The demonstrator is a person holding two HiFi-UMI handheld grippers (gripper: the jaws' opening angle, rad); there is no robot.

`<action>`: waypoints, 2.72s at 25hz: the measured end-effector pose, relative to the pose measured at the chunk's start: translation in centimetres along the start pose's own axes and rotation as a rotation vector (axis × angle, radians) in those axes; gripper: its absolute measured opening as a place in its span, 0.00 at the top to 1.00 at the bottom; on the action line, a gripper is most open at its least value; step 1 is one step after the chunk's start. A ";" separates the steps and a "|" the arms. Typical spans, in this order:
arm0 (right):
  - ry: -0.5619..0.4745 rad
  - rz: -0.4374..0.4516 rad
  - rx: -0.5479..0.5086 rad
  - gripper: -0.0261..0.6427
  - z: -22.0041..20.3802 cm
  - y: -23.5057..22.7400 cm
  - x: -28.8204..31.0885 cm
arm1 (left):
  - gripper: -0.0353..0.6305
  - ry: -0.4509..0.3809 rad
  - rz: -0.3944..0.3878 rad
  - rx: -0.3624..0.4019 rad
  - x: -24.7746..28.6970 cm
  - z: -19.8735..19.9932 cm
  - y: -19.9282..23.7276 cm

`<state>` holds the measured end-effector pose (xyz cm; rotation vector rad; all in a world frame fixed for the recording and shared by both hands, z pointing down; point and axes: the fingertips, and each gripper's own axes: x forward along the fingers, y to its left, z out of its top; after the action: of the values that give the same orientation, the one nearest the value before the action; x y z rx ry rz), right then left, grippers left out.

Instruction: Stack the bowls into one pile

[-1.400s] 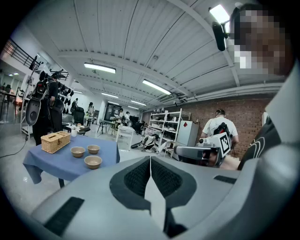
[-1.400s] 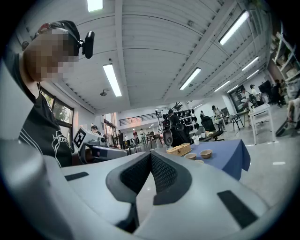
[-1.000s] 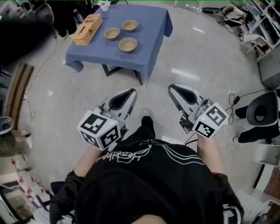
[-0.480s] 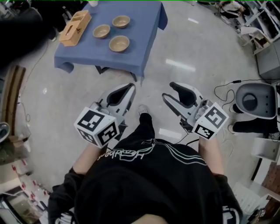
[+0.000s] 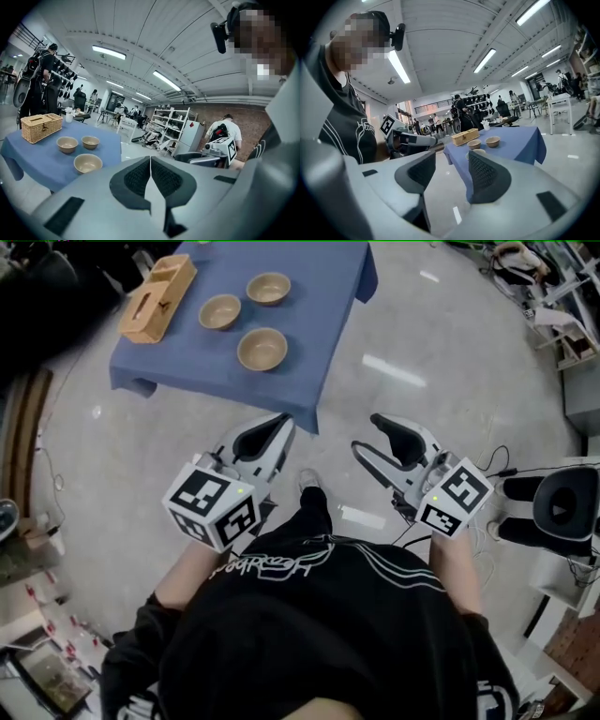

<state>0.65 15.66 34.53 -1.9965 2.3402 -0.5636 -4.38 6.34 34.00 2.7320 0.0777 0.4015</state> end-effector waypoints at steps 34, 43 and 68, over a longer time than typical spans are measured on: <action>0.167 0.130 -0.263 0.63 6.4 -11.8 16.2 | 0.91 -0.054 0.277 -0.060 4.2 5.7 16.3; 0.232 0.231 -0.279 0.63 7.2 -15.0 19.9 | 0.91 -0.069 0.379 -0.131 5.0 6.4 19.0; 0.483 0.413 -0.522 0.63 5.1 -23.3 30.7 | 0.91 -0.149 0.629 -0.284 6.0 7.4 25.4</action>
<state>18.38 -17.91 42.97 -1.5437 3.3722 -0.4849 3.52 -19.26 38.50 2.4360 -0.8269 0.3371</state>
